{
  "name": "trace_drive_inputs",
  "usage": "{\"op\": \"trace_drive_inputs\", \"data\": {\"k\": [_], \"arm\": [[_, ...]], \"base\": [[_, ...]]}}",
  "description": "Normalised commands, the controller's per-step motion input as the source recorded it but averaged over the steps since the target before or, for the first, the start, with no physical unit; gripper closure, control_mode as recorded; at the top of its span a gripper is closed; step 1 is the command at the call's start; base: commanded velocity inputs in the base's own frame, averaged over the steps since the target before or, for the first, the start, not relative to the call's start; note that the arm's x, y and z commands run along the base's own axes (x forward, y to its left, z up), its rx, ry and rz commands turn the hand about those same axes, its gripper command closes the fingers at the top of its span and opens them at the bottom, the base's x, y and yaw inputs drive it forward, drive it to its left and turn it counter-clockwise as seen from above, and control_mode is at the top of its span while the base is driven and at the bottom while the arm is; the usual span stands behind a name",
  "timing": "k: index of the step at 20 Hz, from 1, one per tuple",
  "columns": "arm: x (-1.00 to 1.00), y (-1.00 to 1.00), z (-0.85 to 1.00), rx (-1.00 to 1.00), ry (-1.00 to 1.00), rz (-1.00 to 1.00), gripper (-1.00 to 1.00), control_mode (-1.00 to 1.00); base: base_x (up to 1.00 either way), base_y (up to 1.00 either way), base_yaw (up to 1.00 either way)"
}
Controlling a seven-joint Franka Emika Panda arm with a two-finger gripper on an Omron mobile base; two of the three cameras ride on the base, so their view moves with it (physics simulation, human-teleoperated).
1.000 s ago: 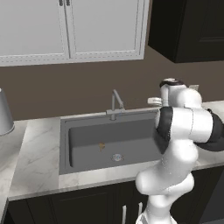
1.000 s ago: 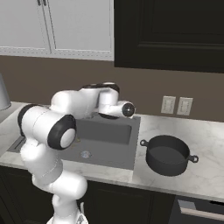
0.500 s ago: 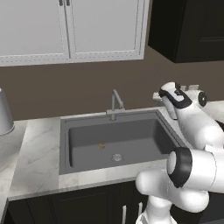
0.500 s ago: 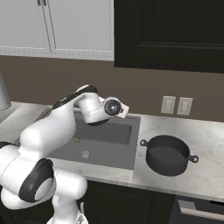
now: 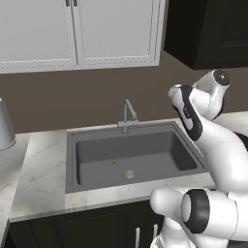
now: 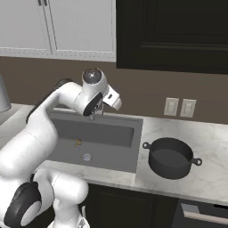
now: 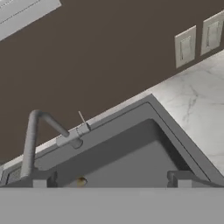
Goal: Dump the garlic from the pot into the sink. Then turn on the water and wash the garlic. Then turn off the water and put the garlic back in the pot.
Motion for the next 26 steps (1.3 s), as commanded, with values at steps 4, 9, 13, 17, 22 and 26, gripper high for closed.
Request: {"op": "trace_drive_inputs", "data": {"k": [4, 9, 13, 17, 22, 26], "arm": [[-0.78, 0.28, 0.16, 0.01, 0.14, 0.0, -1.0, -1.0], [-1.0, 0.64, -0.29, 0.0, 0.01, 0.0, -1.0, -1.0], [-0.98, 0.85, -0.42, 0.0, -0.06, 0.0, -1.0, -1.0], [-0.59, 0.97, -0.28, 0.0, -0.1, 0.0, -1.0, -1.0], [-0.06, 1.0, -0.08, 0.0, -0.06, 0.0, -1.0, -1.0], [0.04, 0.84, -0.01, 0.0, -0.03, 0.0, -1.0, -1.0]], "base": [[0.0, 0.0, 0.0], [0.0, 0.0, 0.0], [0.0, 0.0, 0.0], [0.0, 0.0, 0.0], [0.0, 0.0, 0.0], [0.0, 0.0, 0.0]]}}
